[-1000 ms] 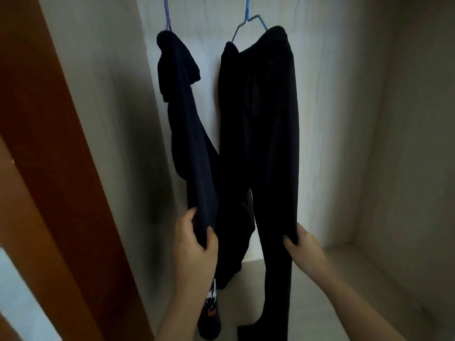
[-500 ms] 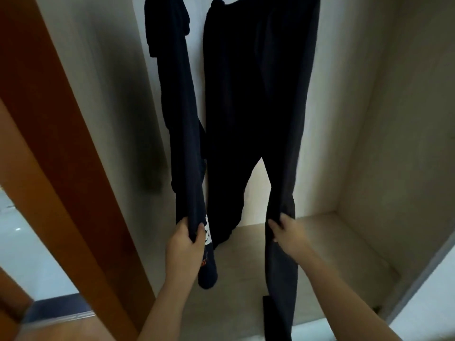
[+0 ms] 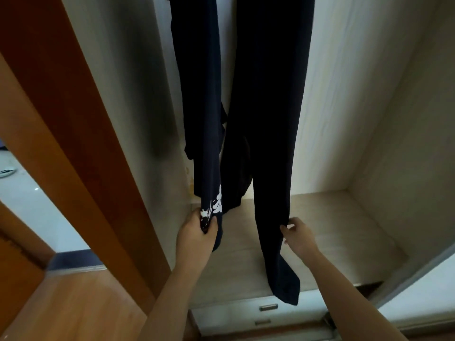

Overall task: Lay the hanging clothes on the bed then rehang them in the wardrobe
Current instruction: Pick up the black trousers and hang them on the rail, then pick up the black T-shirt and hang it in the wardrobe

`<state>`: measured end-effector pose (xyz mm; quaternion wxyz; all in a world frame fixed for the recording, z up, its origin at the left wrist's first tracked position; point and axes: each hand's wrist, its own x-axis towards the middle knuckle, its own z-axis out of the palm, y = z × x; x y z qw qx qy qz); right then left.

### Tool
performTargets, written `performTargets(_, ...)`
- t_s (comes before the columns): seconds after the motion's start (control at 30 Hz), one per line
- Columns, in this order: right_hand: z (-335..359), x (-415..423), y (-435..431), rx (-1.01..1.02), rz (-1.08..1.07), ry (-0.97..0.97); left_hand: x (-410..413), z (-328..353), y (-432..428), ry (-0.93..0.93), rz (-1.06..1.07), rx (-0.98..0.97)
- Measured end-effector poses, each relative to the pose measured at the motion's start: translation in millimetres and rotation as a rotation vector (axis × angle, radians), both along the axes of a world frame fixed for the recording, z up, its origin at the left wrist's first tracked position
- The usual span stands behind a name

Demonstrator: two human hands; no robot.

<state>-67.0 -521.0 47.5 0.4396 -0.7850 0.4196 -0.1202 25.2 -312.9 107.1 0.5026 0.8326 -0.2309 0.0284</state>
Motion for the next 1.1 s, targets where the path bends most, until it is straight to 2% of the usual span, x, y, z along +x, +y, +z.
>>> performTargets(0.2, -74, -28, 32, 0.161, 0.027, 0.195, -20, -52, 35, 0.142, -0.054, 0.074)
performTargets(0.33, -136, -35, 55, 0.251, 0.143, 0.374, -47, -80, 78, 0.289, -0.029, 0.132)
performTargets(0.43, -162, -29, 78, 0.246, 0.341, 0.52, -64, -96, 112, 0.398, 0.02, 0.139)
performTargets(0.57, -137, -12, 137, 0.186, 0.659, 0.693, -77, -113, 167, 0.493, 0.149, 0.176)
performTargets(0.67, -133, 8, 179, 0.078, 0.903, 0.791, -89, -135, 217, 0.561, 0.333, 0.231)
performTargets(0.83, -142, 48, 266, -0.093, 1.346, 0.859, -136, -190, 317, 0.832, 0.829, 0.152)
performTargets(0.97, -145, 70, 345, -0.175, 1.538, 0.81, -200, -224, 384, 0.987, 1.182, 0.043)
performTargets(1.1, -154, 79, 427, -0.263, 1.656, 0.829, -263, -244, 431, 1.148, 1.436, -0.088)
